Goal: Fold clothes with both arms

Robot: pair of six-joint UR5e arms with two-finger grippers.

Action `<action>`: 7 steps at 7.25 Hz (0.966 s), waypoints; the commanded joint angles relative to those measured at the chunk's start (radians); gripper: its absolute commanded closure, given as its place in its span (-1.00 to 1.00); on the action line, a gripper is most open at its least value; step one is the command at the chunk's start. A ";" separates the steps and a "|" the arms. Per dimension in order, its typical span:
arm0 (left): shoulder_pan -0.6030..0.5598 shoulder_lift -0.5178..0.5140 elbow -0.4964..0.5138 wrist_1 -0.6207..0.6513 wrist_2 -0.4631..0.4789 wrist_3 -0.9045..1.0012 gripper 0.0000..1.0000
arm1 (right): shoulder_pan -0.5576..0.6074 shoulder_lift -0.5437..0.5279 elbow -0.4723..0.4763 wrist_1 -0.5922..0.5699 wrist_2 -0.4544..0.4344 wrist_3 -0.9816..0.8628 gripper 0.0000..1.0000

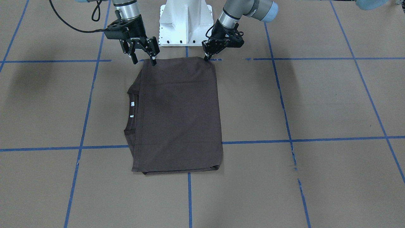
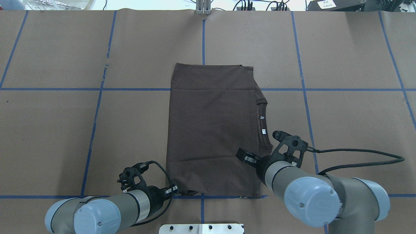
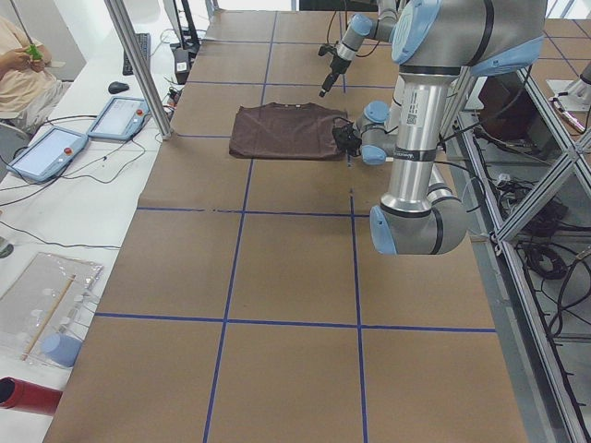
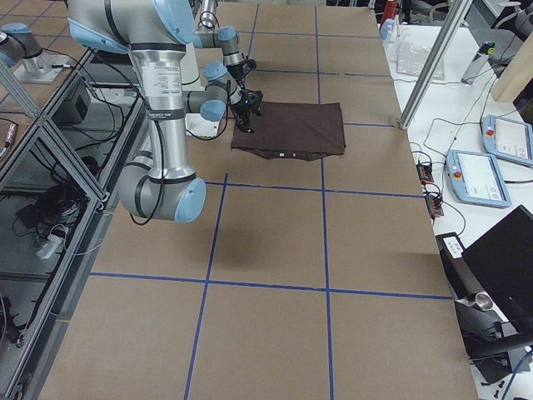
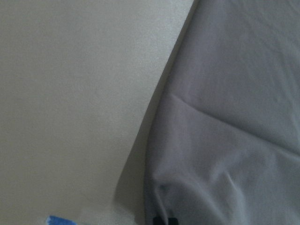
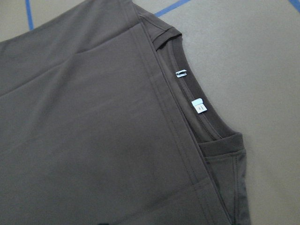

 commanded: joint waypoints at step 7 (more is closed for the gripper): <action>0.000 -0.009 -0.003 0.000 -0.002 0.002 1.00 | -0.070 0.055 -0.159 -0.104 -0.027 0.064 -0.68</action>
